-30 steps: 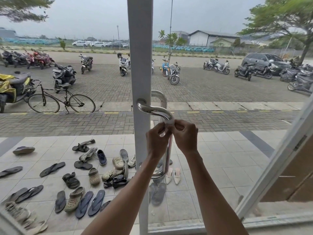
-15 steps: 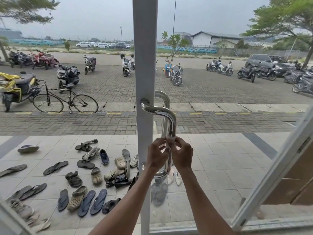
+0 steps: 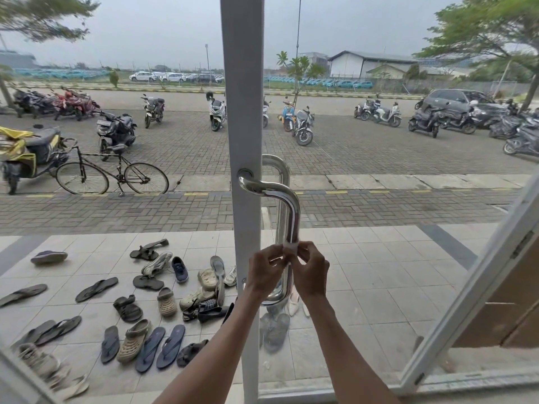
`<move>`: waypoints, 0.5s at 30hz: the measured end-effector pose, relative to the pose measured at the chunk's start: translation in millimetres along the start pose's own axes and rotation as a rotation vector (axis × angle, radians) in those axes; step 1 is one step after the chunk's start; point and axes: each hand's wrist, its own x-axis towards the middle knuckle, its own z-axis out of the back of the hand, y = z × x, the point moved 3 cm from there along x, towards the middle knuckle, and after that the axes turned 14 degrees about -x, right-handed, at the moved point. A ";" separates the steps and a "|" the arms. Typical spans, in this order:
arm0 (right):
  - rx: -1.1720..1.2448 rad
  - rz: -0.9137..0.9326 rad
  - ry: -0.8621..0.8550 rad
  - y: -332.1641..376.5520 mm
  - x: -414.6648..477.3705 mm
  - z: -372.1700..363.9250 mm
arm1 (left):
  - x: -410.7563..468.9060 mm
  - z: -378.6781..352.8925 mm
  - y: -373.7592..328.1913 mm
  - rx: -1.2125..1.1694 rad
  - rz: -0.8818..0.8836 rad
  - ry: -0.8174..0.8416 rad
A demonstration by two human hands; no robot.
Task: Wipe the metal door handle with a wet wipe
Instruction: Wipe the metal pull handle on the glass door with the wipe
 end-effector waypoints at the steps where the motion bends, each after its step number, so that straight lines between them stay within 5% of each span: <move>1: -0.028 -0.014 0.022 -6.7 -5.9 -2.2 | -4.7 0.5 5.0 0.010 0.022 0.020; 15: -0.057 0.117 -0.097 29.9 25.5 12.7 | 20.5 -9.8 -29.7 -0.062 -0.125 -0.060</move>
